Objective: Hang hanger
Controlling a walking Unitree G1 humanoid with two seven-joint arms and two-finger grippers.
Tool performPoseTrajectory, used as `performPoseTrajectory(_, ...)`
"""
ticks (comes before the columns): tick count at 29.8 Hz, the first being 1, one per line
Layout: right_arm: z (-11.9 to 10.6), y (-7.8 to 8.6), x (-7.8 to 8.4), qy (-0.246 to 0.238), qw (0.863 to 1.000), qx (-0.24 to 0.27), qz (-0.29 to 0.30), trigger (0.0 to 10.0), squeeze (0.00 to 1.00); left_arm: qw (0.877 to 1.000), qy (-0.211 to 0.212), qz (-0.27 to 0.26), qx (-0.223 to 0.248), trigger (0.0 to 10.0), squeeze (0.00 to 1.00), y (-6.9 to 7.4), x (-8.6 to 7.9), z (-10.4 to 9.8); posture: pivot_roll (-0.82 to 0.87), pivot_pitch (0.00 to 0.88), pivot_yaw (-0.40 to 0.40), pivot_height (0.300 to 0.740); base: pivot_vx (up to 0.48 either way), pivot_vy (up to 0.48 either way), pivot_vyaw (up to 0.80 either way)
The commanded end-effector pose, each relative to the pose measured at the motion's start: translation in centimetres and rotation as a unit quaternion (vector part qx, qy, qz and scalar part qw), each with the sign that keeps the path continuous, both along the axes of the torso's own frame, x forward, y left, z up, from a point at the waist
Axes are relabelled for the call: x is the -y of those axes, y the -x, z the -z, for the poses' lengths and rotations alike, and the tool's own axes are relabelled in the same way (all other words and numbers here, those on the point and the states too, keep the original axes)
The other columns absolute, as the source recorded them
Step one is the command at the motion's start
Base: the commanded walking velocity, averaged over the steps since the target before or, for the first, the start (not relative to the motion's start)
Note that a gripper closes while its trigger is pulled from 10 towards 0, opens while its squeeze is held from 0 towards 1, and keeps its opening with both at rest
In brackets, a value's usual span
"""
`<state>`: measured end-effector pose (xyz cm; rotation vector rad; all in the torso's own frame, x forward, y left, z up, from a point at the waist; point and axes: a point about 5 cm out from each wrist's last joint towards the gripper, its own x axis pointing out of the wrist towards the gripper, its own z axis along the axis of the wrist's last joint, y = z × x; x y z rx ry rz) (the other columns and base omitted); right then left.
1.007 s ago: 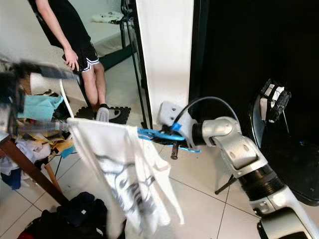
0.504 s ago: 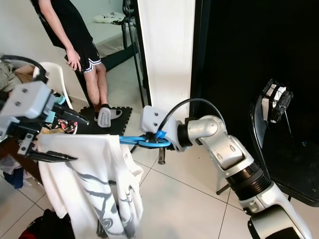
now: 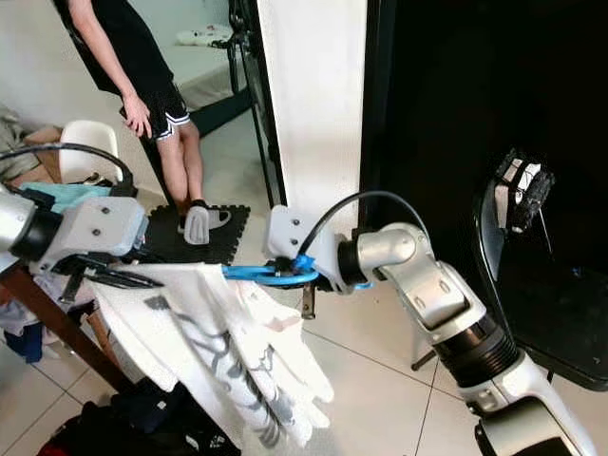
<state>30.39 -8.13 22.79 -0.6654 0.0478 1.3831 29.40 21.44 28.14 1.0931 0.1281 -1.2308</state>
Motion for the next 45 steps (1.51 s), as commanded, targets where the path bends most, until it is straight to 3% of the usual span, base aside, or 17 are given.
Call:
performPoseTrajectory(1,-1.5,1.4,-1.6,-0.043,0.997,0.018,-0.060,10.0,0.00,0.999,0.018,0.003,0.037,0.0,0.00,-0.7,0.5,-0.1,-0.08,0.000,0.076,0.736,0.000,0.000,0.00)
performPoseTrajectory(7,-1.4,1.4,-1.5,-0.048,0.997,0.011,-0.051,10.0,0.00,0.995,0.054,0.031,0.081,0.0,0.00,-1.1,0.8,-0.5,-0.08,0.000,0.077,0.736,0.000,0.000,0.00)
performPoseTrajectory(8,-1.4,1.3,-1.5,-0.051,0.998,0.002,-0.046,10.0,0.47,0.994,0.061,0.036,0.084,0.0,0.00,-1.1,0.7,-0.6,-0.08,0.000,0.077,0.736,0.000,0.000,0.00)
performPoseTrajectory(9,-1.4,1.3,-1.5,-0.051,0.998,0.002,-0.046,10.0,0.47,0.994,0.061,0.036,0.084,0.0,0.00,-1.1,0.7,-0.6,-0.08,0.000,0.077,0.736,0.000,0.000,0.00)
performPoseTrajectory(10,-1.4,1.1,-1.3,-0.060,0.997,-0.014,-0.037,10.0,1.00,0.993,0.074,0.039,0.085,0.0,0.00,-1.2,0.7,-0.7,-0.08,0.000,0.077,0.736,0.000,0.000,0.00)
performPoseTrajectory(19,-1.6,0.5,0.3,-0.070,0.997,-0.030,-0.012,10.0,1.00,0.991,0.092,0.032,0.095,0.0,0.00,-1.6,-0.4,-1.4,-0.08,0.000,0.074,0.736,0.000,0.000,0.00)
performPoseTrajectory(21,-1.7,-0.2,2.7,-0.068,0.997,-0.029,0.026,10.0,1.00,0.988,0.112,0.021,0.101,0.0,0.00,-1.8,-1.7,-2.4,-0.08,0.000,0.073,0.736,0.000,0.000,0.00)
performPoseTrajectory(23,-1.7,-0.2,2.7,-0.068,0.997,-0.029,0.026,10.0,1.00,0.988,0.112,0.021,0.101,0.0,0.00,-1.8,-1.7,-2.4,-0.08,0.000,0.073,0.736,0.000,0.000,0.00)
performPoseTrajectory(26,-1.6,-0.7,5.9,-0.064,0.994,-0.028,0.079,10.0,1.00,0.987,0.126,0.006,0.101,0.0,0.00,-1.7,-3.3,-3.3,-0.09,0.000,0.080,0.736,0.000,0.000,0.00)
performPoseTrajectory(27,-1.6,-0.7,5.9,-0.064,0.994,-0.028,0.079,10.0,1.00,0.987,0.126,0.006,0.101,0.0,0.00,-1.7,-3.3,-3.3,-0.09,0.000,0.080,0.736,0.000,0.000,0.00)
performPoseTrajectory(29,-1.6,-0.7,10.2,-0.069,0.985,-0.030,0.157,10.0,1.00,0.987,0.127,-0.013,0.101,0.0,0.00,-1.3,-5.3,-4.1,-0.10,0.000,0.085,0.736,0.000,0.000,0.00)
performPoseTrajectory(32,-1.7,-0.4,12.4,-0.083,0.976,-0.032,0.200,10.0,1.00,0.986,0.130,-0.027,0.100,0.0,0.00,-0.9,-6.6,-4.5,-0.10,0.000,0.086,0.736,0.000,0.000,0.00)
performPoseTrajectory(39,-0.6,2.0,12.4,-0.141,0.971,-0.094,0.166,10.0,1.00,0.978,0.111,-0.093,0.150,0.0,0.00,-1.0,-9.3,-5.8,-0.11,0.000,0.088,0.736,0.000,0.000,0.00)
performPoseTrajectory(41,0.3,2.5,12.1,-0.137,0.972,-0.116,0.154,10.0,1.00,0.976,0.108,-0.105,0.158,0.7,0.00,-1.0,-9.7,-6.1,-0.11,0.000,0.088,0.736,0.000,0.000,0.00)
performPoseTrajectory(42,1.7,3.1,11.5,-0.124,0.971,-0.144,0.143,10.0,1.00,0.971,0.118,-0.113,0.176,2.2,0.00,-1.0,-10.0,-6.9,-0.11,0.000,0.089,0.736,0.000,0.000,0.00)
performPoseTrajectory(44,1.7,3.1,11.5,-0.124,0.971,-0.144,0.143,10.0,1.00,0.971,0.118,-0.113,0.176,2.2,0.00,-1.0,-10.0,-6.9,-0.11,0.000,0.089,0.736,0.000,0.000,0.00)
performPoseTrajectory(45,3.1,3.7,10.6,-0.115,0.970,-0.171,0.127,10.0,0.75,0.965,0.149,-0.102,0.188,4.2,0.00,-0.9,-9.7,-7.8,-0.11,0.000,0.087,0.736,0.000,0.000,0.00)
